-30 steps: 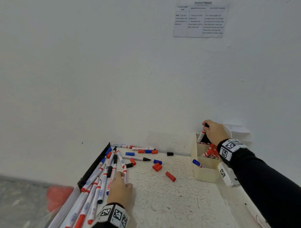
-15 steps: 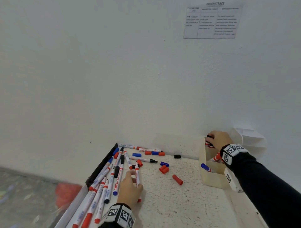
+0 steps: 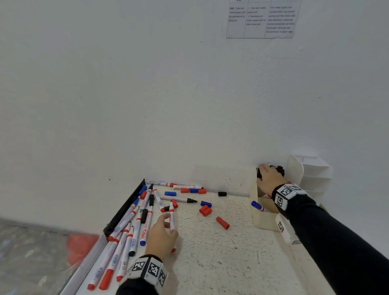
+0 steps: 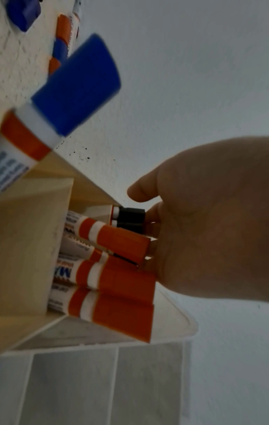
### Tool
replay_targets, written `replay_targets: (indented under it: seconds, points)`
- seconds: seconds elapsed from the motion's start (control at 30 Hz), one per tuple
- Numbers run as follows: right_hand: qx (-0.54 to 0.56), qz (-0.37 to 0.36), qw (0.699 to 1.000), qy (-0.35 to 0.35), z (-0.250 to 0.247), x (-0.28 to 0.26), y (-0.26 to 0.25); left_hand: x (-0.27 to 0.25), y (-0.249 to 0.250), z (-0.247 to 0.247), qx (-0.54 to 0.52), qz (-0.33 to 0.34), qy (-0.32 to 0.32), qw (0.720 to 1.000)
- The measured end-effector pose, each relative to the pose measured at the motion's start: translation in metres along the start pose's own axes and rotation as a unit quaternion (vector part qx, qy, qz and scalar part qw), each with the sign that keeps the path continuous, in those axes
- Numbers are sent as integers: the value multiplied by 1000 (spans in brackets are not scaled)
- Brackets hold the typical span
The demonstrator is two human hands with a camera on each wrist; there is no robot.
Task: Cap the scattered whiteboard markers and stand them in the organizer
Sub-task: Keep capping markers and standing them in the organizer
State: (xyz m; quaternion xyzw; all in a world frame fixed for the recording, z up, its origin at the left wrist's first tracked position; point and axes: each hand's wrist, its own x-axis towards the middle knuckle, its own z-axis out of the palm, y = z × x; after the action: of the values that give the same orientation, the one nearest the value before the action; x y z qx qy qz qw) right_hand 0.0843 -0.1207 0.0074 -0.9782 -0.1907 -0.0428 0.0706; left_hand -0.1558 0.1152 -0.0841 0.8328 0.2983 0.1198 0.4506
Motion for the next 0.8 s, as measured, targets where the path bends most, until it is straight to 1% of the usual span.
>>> replay_targets:
  seconds: [0.07,0.17,0.3,0.37,0.4,0.47,0.5,0.53,0.6,0.63,0.7,0.73,0.8]
  points:
    - [-14,10,1000,-20,-2,-1,-1,-1,0,0,0,1,-2,1000]
    - [-5,1,999,-42,-5,-5,-5,0,0,0,-2,-1,-6,1000]
    - [60,-24,996,-60,-7,-20,-11,-2,1,-2,2,12,-31,999]
    - [132,-31,989,-60,-9,-33,-15,-4,3,-3,4,20,-39,999]
    - [182,-31,982,-42,-10,-41,-17,-5,3,-4,3,23,-40,999]
    - [275,-25,961,34,-11,-57,-19,-7,4,-5,7,29,-41,999]
    - [303,-21,950,78,-12,-65,-20,-7,4,-5,11,32,-42,999]
    - [320,-13,941,106,-14,-71,-19,-7,5,-5,13,37,-43,998]
    - [354,13,927,119,-21,-82,-13,-9,7,-6,20,44,-46,998]
    - [370,31,922,110,-25,-89,-7,-10,8,-6,26,46,-49,997]
    - [359,77,928,67,-34,-101,9,-11,8,-6,36,54,-53,996]
    - [334,106,936,39,-39,-111,22,-12,10,-4,40,59,-56,996]
    - [262,152,952,-45,-44,-130,47,-13,11,-4,41,60,-54,996]
